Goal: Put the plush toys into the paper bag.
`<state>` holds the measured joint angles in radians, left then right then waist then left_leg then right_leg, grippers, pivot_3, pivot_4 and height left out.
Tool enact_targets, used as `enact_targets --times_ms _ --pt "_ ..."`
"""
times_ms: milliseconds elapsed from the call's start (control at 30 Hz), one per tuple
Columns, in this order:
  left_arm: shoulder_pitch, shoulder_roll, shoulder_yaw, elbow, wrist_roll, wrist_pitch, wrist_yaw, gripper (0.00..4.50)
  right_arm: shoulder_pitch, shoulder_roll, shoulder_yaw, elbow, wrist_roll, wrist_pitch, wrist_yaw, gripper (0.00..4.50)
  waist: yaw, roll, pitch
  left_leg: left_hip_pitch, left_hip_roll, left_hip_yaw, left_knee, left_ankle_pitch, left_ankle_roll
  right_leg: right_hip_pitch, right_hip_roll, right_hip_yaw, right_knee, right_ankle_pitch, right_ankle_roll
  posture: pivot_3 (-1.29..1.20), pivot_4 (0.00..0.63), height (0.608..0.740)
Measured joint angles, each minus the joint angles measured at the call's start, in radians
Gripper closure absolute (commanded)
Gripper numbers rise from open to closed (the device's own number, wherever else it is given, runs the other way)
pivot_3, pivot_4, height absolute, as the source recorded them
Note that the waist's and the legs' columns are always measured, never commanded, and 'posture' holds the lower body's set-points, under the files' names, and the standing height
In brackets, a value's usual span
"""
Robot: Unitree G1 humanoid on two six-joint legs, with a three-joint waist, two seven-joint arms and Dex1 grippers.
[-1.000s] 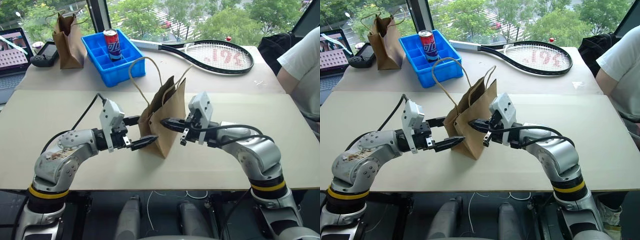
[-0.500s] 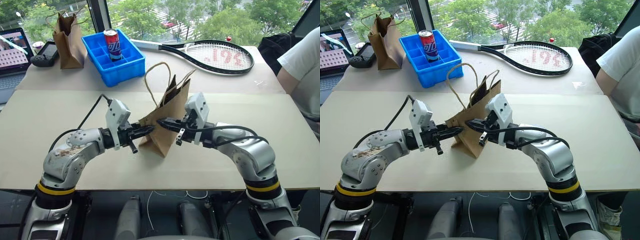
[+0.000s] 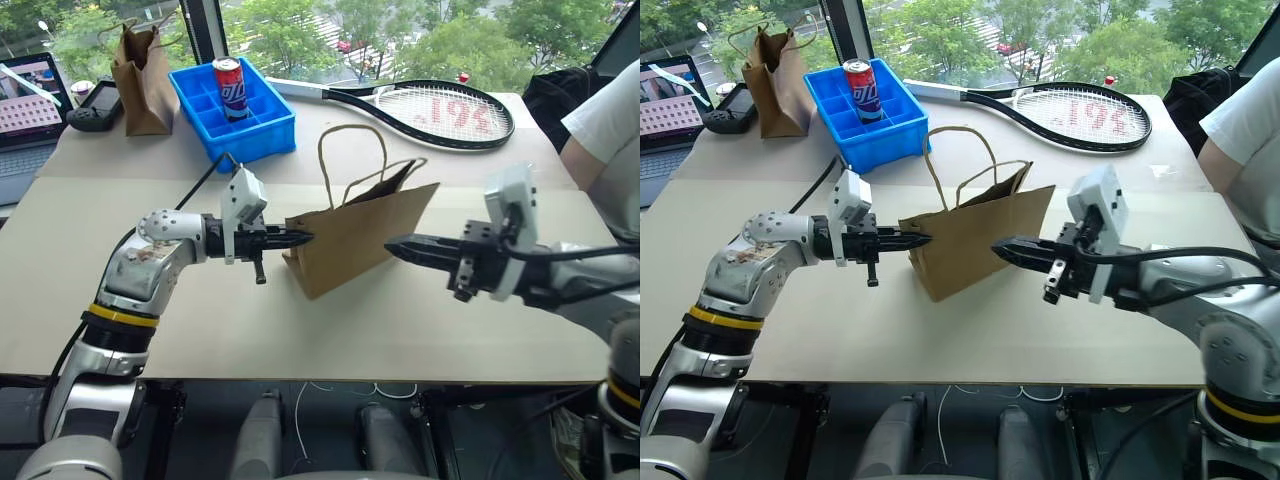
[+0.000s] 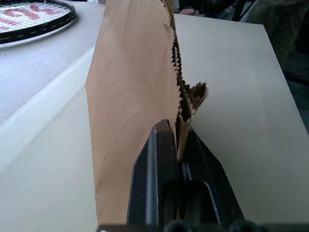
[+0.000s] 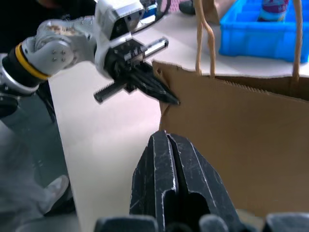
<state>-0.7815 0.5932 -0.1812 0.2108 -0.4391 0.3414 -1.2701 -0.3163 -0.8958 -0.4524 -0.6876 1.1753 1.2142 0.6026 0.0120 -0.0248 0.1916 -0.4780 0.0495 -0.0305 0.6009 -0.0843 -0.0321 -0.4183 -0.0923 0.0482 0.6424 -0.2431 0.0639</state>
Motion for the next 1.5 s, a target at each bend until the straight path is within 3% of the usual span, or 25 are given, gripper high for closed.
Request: enact_targets --times_ms 100,233,533,633,700,967,1133,1300,1500 --pt "-0.098 -0.035 -0.006 0.160 0.008 -0.086 -0.164 4.42 0.117 -0.082 -0.165 -0.033 0.113 0.038 -0.045 4.50 -0.002 -0.001 0.000 0.000 0.000 0.000 0.000 0.000 0.000 0.001 0.000 0.000 -0.001 0.000 0.000 0.00 0.150 0.740" --pt "-0.175 -0.071 -0.040 0.323 0.001 -0.143 -0.305 4.42 0.249 -0.106 -0.284 -0.064 0.210 0.043 -0.127 4.50 -0.011 -0.001 0.000 0.000 0.000 0.000 0.002 0.000 0.001 0.001 0.000 0.000 0.001 0.000 0.001 0.00 0.150 0.740" --pt "-0.288 -0.064 -0.257 0.551 -0.035 -0.307 -0.337 4.42 0.437 -0.156 -0.425 -0.115 0.363 -0.022 -0.291 4.50 -0.018 -0.001 0.000 0.001 0.000 -0.001 0.005 0.000 0.001 0.005 0.000 0.000 0.000 -0.001 0.005 0.00 0.150 0.740" --pt "-0.303 -0.063 -0.288 0.581 -0.034 -0.335 -0.338 3.67 0.448 -0.165 -0.424 -0.116 0.369 -0.056 -0.313 4.50 -0.018 -0.001 0.000 0.001 0.000 -0.001 0.005 0.000 0.001 0.005 0.000 0.000 0.000 -0.001 0.005 0.00 0.150 0.740" --pt "-0.312 -0.055 -0.296 0.588 -0.034 -0.333 -0.338 2.93 0.452 -0.179 -0.422 -0.114 0.368 -0.073 -0.318 4.50 -0.018 -0.001 0.000 0.001 0.000 -0.001 0.005 0.000 0.001 0.006 0.000 0.000 0.000 -0.001 0.005 0.00 0.150 0.740" --pt "-0.257 0.106 -0.263 0.458 -0.104 -0.204 -0.340 0.17 0.488 -0.228 -0.387 -0.066 0.266 -0.093 -0.212 4.50 -0.027 -0.001 0.000 0.001 0.001 -0.001 0.005 0.000 0.001 0.006 0.000 0.000 0.000 -0.001 0.004 0.00 0.150 0.740" --pt "-0.081 0.278 -0.037 0.275 -0.157 0.005 -0.291 0.01 0.566 -0.192 -0.360 -0.003 0.032 -0.184 -0.040 4.50 -0.031 -0.001 -0.001 0.002 0.001 -0.001 0.005 0.000 0.001 0.006 0.000 0.000 0.000 -0.001 0.004 0.00 0.150 0.740" --pt "0.321 0.363 0.168 0.006 -0.128 0.084 -0.036 0.00 0.571 -0.115 -0.298 0.117 -0.230 -0.391 0.058 3.03 -0.027 -0.001 -0.001 0.006 0.003 0.002 0.004 -0.005 -0.006 0.011 -0.002 -0.002 -0.004 -0.003 0.006 0.00 0.150 0.740" --pt "0.587 0.354 0.319 -0.222 -0.098 0.123 0.165 0.00 0.569 -0.097 -0.251 0.186 -0.310 -0.470 0.197 0.91 -0.018 0.000 -0.001 0.005 0.005 0.006 0.003 -0.005 -0.007 0.012 -0.005 -0.005 -0.008 -0.003 0.006 0.00 0.150 0.740"
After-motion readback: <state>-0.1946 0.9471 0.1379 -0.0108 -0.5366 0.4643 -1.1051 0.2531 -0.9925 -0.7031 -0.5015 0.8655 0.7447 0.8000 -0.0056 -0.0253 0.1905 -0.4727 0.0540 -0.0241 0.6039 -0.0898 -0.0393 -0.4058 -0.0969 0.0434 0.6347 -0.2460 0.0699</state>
